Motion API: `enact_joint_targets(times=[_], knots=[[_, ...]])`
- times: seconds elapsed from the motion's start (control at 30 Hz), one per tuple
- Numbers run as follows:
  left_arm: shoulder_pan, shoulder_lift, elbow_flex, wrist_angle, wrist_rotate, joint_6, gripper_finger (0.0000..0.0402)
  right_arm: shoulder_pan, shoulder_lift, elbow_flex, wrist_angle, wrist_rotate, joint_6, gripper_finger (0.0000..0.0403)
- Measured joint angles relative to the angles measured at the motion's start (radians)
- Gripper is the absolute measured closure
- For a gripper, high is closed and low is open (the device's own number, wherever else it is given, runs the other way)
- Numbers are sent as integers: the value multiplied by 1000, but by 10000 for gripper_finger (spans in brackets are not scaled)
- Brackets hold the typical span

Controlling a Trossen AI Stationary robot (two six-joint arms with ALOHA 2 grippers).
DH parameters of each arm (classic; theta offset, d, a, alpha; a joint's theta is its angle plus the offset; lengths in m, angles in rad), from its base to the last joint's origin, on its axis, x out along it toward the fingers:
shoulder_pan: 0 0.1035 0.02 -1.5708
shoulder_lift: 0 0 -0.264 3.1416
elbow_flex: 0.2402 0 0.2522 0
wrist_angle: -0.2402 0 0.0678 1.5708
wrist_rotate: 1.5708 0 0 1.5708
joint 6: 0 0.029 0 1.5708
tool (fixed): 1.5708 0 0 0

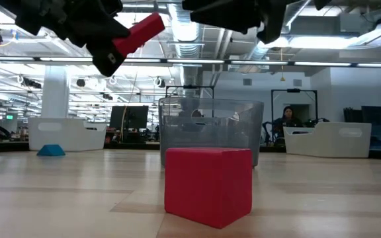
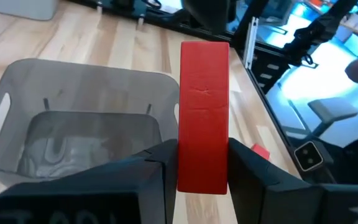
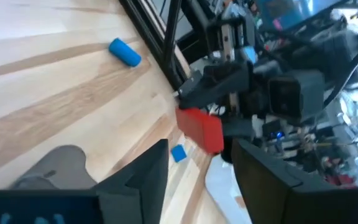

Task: Sort & place blocks by color
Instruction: Put the top red block into the gray bin

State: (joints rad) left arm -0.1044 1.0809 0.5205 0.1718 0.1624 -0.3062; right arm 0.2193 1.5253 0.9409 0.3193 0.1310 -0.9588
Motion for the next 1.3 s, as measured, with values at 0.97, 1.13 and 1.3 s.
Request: enact_joint_targets(times=[0.97,1.13,1.3], knots=[[124,237,269,-278,195,248,317,-55,217,351,-447,-105,174,188],[124,235,268,-266,204,246,316,-56,217,351,-449,-101,174,246],[124,235,268,-263,222,241,316,-58,217,351,-450,-96,170,300]])
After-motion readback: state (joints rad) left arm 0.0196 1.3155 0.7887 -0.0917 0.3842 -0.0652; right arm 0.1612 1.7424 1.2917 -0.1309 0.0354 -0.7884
